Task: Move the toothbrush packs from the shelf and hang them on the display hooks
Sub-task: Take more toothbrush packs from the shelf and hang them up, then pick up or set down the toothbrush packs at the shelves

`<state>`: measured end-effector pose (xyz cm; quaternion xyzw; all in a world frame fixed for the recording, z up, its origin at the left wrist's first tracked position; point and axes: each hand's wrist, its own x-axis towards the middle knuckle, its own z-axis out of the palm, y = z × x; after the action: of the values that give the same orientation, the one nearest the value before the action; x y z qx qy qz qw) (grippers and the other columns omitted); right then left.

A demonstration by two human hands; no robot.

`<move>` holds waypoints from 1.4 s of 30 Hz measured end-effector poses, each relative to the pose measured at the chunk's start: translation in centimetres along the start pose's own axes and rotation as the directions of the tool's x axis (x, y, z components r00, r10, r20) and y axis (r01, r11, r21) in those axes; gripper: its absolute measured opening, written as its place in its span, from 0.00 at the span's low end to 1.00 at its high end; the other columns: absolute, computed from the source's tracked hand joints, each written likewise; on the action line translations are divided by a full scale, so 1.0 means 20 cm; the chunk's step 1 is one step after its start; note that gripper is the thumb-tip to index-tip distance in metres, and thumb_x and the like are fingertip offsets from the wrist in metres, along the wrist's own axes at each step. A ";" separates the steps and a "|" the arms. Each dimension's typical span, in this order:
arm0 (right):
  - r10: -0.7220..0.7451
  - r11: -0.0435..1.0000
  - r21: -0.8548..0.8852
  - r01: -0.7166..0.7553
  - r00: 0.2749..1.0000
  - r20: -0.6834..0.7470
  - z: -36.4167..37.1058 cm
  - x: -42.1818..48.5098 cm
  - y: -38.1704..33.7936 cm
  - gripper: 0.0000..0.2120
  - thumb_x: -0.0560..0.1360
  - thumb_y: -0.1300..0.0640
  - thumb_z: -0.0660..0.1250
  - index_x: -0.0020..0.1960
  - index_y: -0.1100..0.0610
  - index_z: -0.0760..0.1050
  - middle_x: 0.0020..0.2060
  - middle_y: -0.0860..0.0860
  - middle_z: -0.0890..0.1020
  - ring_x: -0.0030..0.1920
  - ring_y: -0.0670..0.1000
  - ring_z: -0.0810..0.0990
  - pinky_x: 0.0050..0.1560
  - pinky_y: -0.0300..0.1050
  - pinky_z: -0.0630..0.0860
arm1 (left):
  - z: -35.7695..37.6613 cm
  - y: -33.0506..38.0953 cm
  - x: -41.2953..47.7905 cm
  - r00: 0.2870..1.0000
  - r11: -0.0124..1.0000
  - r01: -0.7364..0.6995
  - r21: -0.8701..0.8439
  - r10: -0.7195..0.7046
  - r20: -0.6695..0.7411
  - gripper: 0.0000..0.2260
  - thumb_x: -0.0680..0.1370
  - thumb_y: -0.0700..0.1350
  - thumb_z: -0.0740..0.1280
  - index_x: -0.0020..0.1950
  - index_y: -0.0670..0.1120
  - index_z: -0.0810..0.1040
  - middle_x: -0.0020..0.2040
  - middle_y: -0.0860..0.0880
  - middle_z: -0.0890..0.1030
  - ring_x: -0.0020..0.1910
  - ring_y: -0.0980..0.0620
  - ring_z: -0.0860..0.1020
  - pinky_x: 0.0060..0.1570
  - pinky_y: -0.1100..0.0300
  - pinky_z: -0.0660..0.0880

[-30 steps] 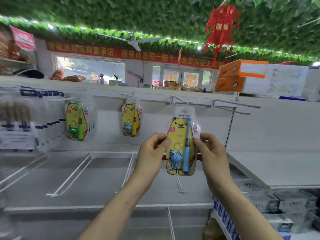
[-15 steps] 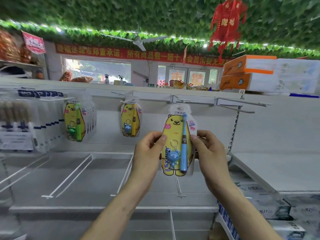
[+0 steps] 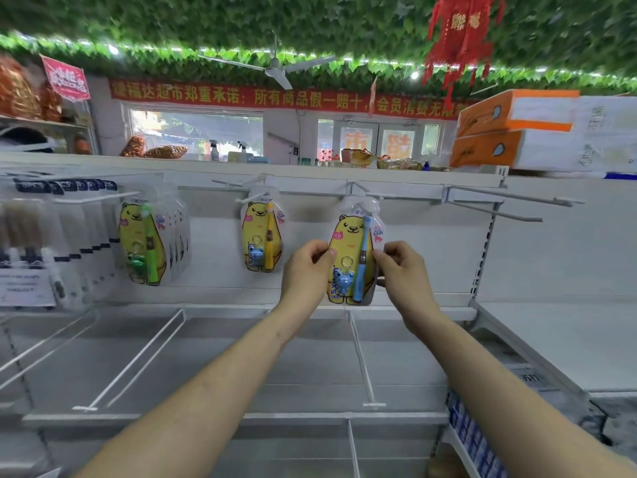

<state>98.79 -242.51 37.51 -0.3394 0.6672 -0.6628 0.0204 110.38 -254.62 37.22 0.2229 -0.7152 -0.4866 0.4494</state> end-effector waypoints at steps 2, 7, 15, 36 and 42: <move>0.013 0.999 -0.050 -0.013 1.000 0.004 0.04 0.12 0.02 0.06 0.85 0.54 0.64 0.53 0.54 0.77 0.48 0.53 0.85 0.51 0.54 0.85 0.47 0.48 0.82 | 0.04 -0.02 0.10 0.999 0.998 0.041 0.046 -0.039 -0.034 0.07 0.84 0.49 0.66 0.56 0.49 0.83 0.49 0.53 0.86 0.48 0.53 0.83 0.45 0.57 0.79; 0.051 0.986 -0.157 -0.047 0.998 0.021 0.09 0.35 0.07 0.08 0.85 0.53 0.63 0.58 0.56 0.77 0.52 0.53 0.84 0.53 0.54 0.84 0.53 0.55 0.84 | 0.11 -0.04 0.27 0.993 0.977 0.105 0.184 -0.092 -0.078 0.06 0.85 0.49 0.66 0.53 0.50 0.81 0.48 0.52 0.83 0.42 0.55 0.78 0.35 0.62 0.67; 0.090 0.984 -0.152 -0.090 0.996 -0.004 0.13 0.41 0.11 0.09 0.86 0.52 0.62 0.60 0.56 0.76 0.53 0.53 0.83 0.53 0.53 0.84 0.55 0.57 0.85 | 0.12 -0.06 0.35 0.994 0.985 0.110 0.137 -0.107 -0.027 0.07 0.85 0.47 0.65 0.55 0.47 0.82 0.49 0.50 0.84 0.44 0.54 0.80 0.36 0.61 0.70; -0.014 0.842 -0.540 0.021 1.000 0.017 -0.12 -0.04 0.07 0.16 0.82 0.58 0.65 0.69 0.57 0.75 0.62 0.53 0.81 0.58 0.53 0.80 0.60 0.52 0.77 | 0.13 -0.05 0.03 0.993 0.907 -0.041 0.418 -0.009 0.115 0.11 0.82 0.50 0.65 0.64 0.53 0.72 0.61 0.51 0.77 0.55 0.47 0.78 0.56 0.46 0.80; -0.157 0.563 -0.823 0.068 0.987 -0.026 -0.43 -0.48 0.05 0.19 0.81 0.55 0.66 0.72 0.55 0.71 0.65 0.54 0.75 0.64 0.57 0.75 0.55 0.54 0.76 | 0.43 0.11 -0.32 0.835 0.686 -0.499 0.529 0.219 0.505 0.22 0.81 0.51 0.67 0.74 0.49 0.69 0.70 0.46 0.72 0.69 0.42 0.71 0.59 0.47 0.74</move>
<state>101.56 -230.48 33.62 -0.3196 0.8751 -0.2940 -0.2135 106.38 -244.61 35.45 0.1095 -0.9433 -0.1470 0.2767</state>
